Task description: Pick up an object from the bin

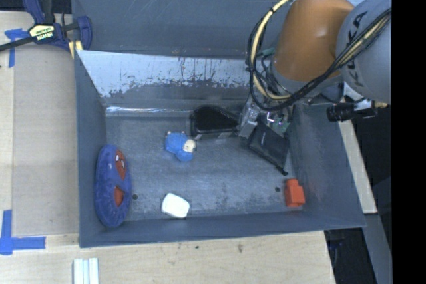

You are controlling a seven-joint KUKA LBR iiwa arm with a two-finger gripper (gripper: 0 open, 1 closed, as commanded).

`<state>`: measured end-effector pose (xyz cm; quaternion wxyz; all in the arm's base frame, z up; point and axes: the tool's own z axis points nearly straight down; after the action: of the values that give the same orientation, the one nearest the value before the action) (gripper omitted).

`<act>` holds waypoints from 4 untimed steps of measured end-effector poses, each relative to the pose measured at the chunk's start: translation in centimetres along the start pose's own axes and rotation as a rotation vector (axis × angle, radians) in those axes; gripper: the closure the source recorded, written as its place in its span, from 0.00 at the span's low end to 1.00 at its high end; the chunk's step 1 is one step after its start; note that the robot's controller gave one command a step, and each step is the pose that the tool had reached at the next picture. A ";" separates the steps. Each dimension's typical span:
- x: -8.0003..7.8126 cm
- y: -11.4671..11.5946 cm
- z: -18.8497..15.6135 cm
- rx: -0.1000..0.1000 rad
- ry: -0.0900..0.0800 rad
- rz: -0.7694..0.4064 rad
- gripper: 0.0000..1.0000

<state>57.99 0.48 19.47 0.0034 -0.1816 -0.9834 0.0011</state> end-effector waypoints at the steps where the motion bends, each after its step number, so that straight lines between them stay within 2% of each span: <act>1: -1.0 -2.5 -7.5 -0.006 -0.018 0.026 1.00; 2: -0.4 -0.9 1.6 -0.002 -0.004 -0.213 1.00; 3: -1.8 -6.8 0.2 -0.001 -0.013 -0.124 1.00; 4: -6.8 -6.0 1.0 -0.004 -0.014 -0.088 1.00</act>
Offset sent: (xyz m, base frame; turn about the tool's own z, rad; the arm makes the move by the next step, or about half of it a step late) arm -0.0013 -0.0248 0.0700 0.0238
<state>62.22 -7.55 18.41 -0.0039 -0.1381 -0.9904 0.0002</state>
